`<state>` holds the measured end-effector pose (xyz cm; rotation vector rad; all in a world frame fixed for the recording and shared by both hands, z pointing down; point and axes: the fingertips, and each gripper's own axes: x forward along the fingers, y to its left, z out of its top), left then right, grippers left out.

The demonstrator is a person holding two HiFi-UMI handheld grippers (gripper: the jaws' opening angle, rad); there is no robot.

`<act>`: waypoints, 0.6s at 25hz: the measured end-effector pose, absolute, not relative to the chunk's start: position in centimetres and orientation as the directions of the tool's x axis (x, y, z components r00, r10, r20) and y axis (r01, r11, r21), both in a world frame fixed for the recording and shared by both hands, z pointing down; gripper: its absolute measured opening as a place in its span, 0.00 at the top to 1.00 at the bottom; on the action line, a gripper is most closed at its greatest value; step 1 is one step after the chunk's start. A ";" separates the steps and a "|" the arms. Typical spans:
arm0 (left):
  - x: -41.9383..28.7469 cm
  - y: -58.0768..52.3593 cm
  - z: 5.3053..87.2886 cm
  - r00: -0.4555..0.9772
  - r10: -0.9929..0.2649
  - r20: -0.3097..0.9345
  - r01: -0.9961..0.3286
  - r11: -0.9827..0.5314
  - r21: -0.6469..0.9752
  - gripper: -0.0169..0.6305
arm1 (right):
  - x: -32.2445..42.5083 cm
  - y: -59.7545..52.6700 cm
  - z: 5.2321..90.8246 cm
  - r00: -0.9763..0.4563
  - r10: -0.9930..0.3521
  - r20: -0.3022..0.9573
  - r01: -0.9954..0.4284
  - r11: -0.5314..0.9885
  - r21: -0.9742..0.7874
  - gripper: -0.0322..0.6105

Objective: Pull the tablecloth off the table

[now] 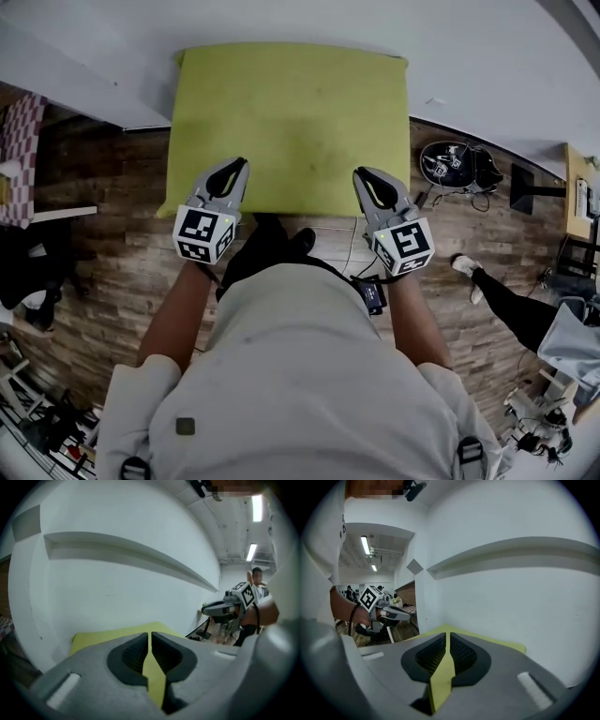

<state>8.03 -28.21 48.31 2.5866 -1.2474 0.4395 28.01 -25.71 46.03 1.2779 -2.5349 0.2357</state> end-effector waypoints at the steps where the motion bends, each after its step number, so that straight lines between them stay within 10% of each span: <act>1: 7.6 -28.3 49.8 0.580 -0.712 0.396 -0.794 -0.602 0.083 0.93 | 28.0 -25.9 47.3 -0.566 -0.744 0.356 -0.801 0.598 -0.027 0.88; 15: 2.2 -28.2 68.4 0.449 -0.478 0.755 -0.813 -0.569 0.123 0.59 | 32.2 -26.4 67.3 -0.487 -0.459 0.743 -0.820 0.533 -0.208 0.51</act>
